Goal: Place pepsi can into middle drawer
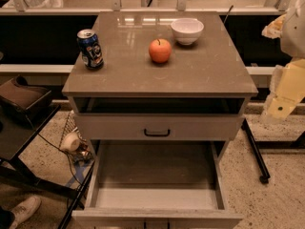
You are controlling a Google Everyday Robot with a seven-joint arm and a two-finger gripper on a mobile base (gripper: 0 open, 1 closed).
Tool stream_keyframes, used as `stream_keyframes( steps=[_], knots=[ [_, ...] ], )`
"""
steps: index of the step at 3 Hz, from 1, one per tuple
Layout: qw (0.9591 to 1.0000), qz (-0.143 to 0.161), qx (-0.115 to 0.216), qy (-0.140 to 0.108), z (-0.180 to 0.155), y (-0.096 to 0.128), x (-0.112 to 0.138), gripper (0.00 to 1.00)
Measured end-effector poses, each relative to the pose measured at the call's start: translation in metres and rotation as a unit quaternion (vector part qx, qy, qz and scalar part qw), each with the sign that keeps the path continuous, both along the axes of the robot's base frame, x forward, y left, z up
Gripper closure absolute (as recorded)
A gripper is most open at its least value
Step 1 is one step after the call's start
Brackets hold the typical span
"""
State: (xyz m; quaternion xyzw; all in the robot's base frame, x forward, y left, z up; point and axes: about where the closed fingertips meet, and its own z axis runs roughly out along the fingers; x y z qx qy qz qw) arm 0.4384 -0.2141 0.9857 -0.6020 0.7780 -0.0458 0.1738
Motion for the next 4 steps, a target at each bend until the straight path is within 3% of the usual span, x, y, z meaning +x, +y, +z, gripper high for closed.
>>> stream_keyframes(
  steps=[1,2,3,4],
  knots=[
    [1.0000,0.000,0.000,0.000,0.000,0.000,0.000,0.00],
    [0.9980,0.007,0.057,-0.027,0.010,0.021,0.019,0.00],
    [0.9840,0.023,0.167,-0.057,0.004,0.059,0.052,0.00],
    [0.9408,0.055,0.318,-0.103,-0.001,0.116,0.082,0.00]
  ],
)
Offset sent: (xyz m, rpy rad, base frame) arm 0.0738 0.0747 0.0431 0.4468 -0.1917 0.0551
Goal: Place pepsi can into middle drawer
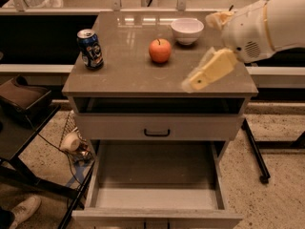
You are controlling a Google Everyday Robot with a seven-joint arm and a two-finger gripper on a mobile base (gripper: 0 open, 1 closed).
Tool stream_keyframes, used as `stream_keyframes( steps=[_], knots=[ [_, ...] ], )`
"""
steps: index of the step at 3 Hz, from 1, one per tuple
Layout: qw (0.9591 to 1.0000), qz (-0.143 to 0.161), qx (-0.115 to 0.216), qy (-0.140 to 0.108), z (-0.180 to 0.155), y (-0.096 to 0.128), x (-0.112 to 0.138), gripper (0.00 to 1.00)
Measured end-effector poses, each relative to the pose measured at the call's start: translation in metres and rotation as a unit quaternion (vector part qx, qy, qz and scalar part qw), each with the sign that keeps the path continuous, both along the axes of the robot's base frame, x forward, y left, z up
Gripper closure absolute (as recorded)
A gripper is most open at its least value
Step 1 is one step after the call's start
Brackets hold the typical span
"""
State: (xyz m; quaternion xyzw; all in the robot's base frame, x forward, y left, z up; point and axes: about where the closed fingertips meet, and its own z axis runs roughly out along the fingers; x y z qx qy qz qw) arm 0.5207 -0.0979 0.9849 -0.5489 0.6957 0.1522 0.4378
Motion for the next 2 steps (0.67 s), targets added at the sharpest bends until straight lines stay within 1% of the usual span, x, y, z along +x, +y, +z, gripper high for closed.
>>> stream_keyframes(
  steps=[1,2],
  knots=[
    [0.9942,-0.003,0.101,-0.036,0.026,0.046,0.016,0.00],
    [0.9895,-0.024,0.128,-0.063,0.046,0.055,0.030,0.00]
  ],
)
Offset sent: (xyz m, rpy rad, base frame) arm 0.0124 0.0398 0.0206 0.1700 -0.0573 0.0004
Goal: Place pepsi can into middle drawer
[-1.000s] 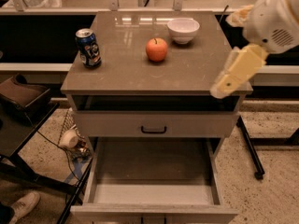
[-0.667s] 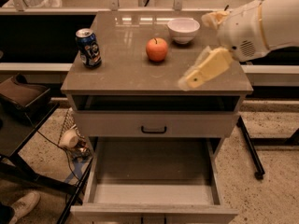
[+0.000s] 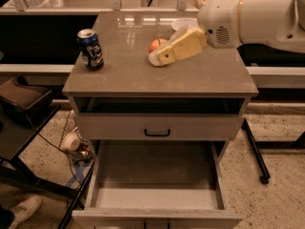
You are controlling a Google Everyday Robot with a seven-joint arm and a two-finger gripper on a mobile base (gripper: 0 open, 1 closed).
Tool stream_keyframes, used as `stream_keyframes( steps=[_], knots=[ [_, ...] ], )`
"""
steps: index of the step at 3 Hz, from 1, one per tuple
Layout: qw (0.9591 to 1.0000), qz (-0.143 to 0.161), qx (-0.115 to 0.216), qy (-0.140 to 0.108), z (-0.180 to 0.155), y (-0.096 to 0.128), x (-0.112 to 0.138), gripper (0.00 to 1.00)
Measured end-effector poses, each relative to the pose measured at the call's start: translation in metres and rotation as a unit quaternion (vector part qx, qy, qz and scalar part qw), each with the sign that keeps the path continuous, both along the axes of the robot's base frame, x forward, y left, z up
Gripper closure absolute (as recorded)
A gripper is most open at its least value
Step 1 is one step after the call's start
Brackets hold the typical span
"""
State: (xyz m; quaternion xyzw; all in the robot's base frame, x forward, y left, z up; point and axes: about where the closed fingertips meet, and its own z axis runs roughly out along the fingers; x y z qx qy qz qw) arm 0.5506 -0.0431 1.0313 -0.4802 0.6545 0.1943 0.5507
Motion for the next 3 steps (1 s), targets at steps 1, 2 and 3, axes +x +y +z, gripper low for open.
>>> stream_keyframes(
  steps=[1,2,3],
  knots=[
    [0.9993,-0.027,-0.024,0.001,-0.004,0.005,0.014,0.00],
    [0.9983,-0.050,-0.031,-0.005,-0.012,0.031,0.057,0.00],
    [0.9984,-0.056,-0.007,-0.006,-0.029,0.074,0.117,0.00]
  ],
)
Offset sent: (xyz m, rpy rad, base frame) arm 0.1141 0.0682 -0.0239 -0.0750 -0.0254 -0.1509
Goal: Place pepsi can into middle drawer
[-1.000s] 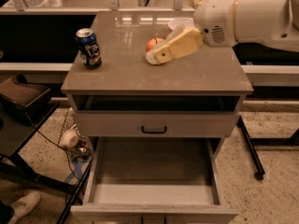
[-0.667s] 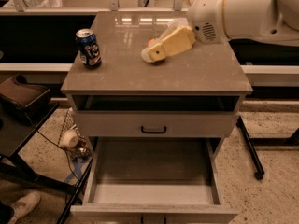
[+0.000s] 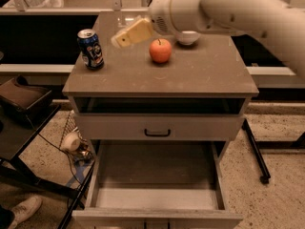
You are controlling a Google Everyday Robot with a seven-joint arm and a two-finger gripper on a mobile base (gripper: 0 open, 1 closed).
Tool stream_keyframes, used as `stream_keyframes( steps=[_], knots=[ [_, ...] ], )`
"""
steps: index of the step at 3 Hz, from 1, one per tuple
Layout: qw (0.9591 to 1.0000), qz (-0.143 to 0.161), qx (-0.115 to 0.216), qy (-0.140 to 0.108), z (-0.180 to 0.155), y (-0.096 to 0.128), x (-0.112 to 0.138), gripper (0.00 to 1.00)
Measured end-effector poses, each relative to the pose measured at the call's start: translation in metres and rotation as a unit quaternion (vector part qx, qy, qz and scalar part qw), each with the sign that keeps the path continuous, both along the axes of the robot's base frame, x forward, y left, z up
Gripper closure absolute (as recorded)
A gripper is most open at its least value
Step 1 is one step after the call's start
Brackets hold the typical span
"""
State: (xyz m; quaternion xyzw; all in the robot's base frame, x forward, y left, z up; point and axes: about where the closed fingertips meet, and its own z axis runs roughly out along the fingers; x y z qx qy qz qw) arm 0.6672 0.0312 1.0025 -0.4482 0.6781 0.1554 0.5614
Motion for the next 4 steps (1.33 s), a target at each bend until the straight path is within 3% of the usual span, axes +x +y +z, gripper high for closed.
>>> stream_keyframes(
  steps=[1,2,3,4],
  knots=[
    [0.9985,0.028,0.040,0.024,-0.039,0.064,0.049,0.00],
    [0.9954,0.049,0.068,0.048,-0.067,0.103,0.062,0.00],
    [0.9884,0.083,0.101,0.078,-0.097,0.151,0.066,0.02],
    [0.9845,0.096,0.117,0.089,-0.112,0.174,0.067,0.23]
  ],
)
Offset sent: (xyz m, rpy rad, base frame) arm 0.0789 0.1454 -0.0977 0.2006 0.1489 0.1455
